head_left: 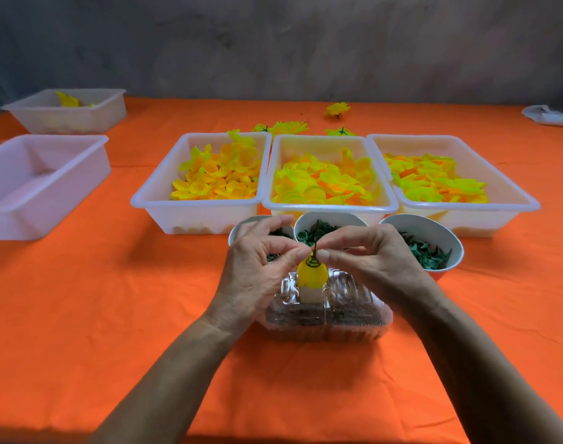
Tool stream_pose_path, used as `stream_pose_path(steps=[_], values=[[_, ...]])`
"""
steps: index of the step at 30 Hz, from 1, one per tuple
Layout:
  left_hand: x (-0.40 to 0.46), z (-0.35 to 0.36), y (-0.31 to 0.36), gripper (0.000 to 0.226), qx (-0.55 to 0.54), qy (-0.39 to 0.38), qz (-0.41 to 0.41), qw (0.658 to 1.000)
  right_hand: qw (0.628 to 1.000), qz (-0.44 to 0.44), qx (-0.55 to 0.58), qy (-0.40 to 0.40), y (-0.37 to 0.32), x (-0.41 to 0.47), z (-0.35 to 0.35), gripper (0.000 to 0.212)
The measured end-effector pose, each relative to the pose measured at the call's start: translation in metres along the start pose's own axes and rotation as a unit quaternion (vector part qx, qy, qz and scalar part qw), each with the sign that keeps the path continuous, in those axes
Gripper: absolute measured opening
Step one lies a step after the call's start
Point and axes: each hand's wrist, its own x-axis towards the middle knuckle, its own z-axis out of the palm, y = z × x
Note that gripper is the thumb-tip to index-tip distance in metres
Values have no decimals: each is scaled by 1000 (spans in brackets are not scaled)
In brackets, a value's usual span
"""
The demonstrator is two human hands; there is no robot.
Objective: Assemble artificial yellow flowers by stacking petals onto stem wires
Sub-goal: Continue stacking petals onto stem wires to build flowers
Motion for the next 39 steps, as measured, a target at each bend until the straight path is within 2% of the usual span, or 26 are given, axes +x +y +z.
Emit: stream_pose_path(steps=[4,7,12,16,21,26,30,33,37,39], values=[[2,-2,0,19,-6,-6,18,1000,1000,9,20,5,-1,0,-2,7],[0,4,-2,15,-23,-9,16,1000,1000,-1,-9,8,0,0,1,8],[2,10,-8,10,-41,3,40,998,1000,25,4,4,3,1,2,9],[5,9,-13,8,-42,-16,71,996,997,68,44,7,6,0,1,7],[4,11,-18,6,-34,-15,94,995,998,65,11,1,8,2,0,6],[3,10,-18,4,-44,-20,61,997,995,89,56,2,8,0,-1,3],[13,-2,-15,6,-60,-94,16,994,992,76,72,75,6,2,-9,7],[14,-4,-13,14,-46,-125,37,990,991,67,59,100,7,3,-13,5],[9,4,-15,10,-96,-115,30,988,990,70,64,106,8,6,-16,10],[8,8,-18,11,-106,-90,29,990,988,52,52,137,7,17,-22,14]])
